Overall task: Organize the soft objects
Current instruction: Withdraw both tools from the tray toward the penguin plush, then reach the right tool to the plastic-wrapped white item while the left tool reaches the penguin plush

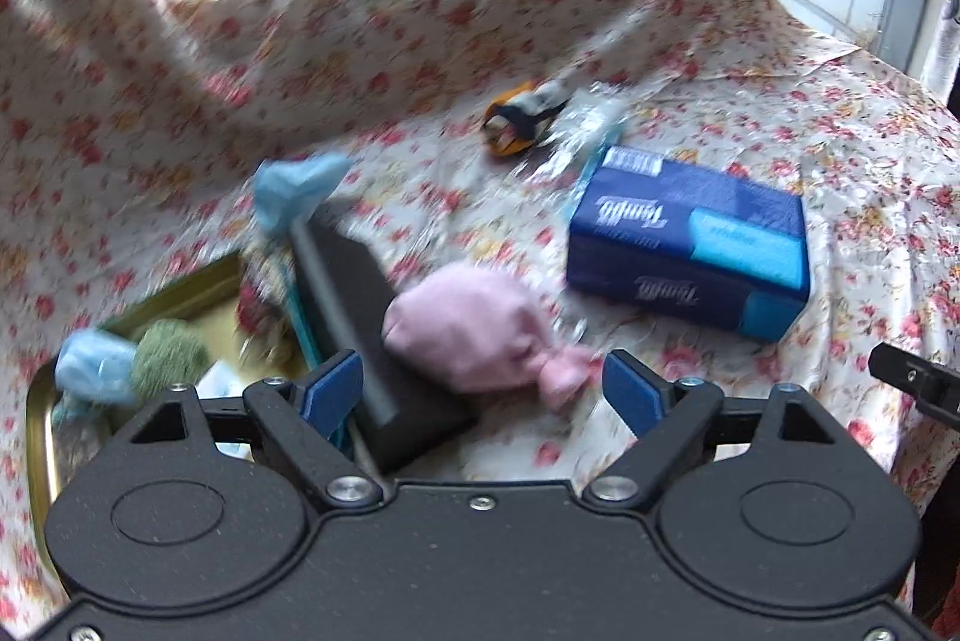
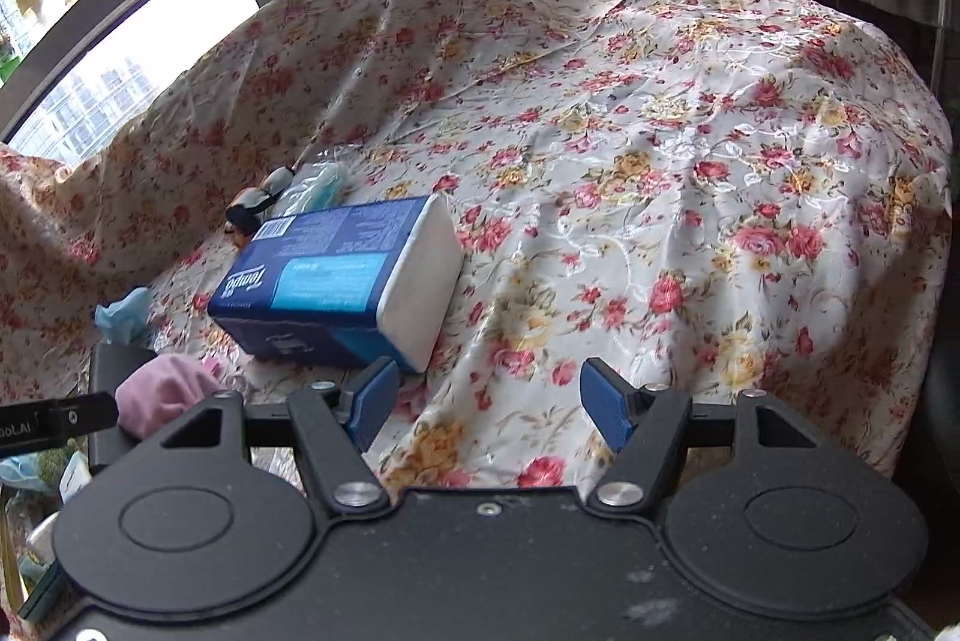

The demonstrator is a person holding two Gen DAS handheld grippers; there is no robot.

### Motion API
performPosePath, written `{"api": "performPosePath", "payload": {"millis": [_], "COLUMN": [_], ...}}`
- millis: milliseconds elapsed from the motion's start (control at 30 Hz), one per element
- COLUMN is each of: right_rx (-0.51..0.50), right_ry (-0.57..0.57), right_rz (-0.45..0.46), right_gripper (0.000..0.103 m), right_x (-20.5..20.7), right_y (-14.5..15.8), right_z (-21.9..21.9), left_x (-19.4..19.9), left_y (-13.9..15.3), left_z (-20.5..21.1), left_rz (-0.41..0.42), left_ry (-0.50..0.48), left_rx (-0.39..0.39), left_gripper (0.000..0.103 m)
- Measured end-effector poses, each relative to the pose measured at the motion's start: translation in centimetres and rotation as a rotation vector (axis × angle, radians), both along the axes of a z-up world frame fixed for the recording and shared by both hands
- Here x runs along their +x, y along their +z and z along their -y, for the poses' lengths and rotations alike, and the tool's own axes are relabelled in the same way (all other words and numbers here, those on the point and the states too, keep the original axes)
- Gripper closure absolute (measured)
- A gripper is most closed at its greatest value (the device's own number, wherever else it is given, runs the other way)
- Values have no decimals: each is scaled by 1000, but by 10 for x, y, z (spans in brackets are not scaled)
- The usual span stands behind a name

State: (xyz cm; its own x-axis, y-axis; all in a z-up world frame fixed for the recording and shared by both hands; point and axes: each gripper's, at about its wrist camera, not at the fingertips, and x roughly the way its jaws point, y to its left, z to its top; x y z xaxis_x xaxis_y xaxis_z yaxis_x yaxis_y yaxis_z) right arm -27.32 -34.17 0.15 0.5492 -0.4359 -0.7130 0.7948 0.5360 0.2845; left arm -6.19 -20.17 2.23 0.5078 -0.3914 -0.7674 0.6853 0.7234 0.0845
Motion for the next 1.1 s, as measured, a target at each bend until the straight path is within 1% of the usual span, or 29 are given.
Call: {"api": "performPosePath", "payload": {"millis": [133,267,467,667,767,900,1000,1100], "right_rx": [-26,-58,-88,-111,-104,-86,-55,5], "right_ry": [6,23,55,99,126,163,183,202], "right_rz": [13,20,22,15,13,16,23,32], "right_gripper": [35,34,34,33,33,33,33,32], "right_x": [11,27,59,97,120,153,183,216], "right_y": [8,16,23,21,18,14,11,5], "right_z": [12,24,45,63,72,82,94,109], "left_x": [7,23,54,91,109,131,147,161], "left_y": [7,12,12,5,1,-5,-9,-12], "left_z": [23,45,76,105,118,130,136,138], "left_rz": [26,26,-14,-59,-60,-43,-35,-31], "left_ry": [-25,-36,-30,-2,19,47,72,102], "left_rx": [-9,-24,-48,-54,-55,-53,-41,-42], "left_gripper": [17,17,16,16,16,16,16,16]}}
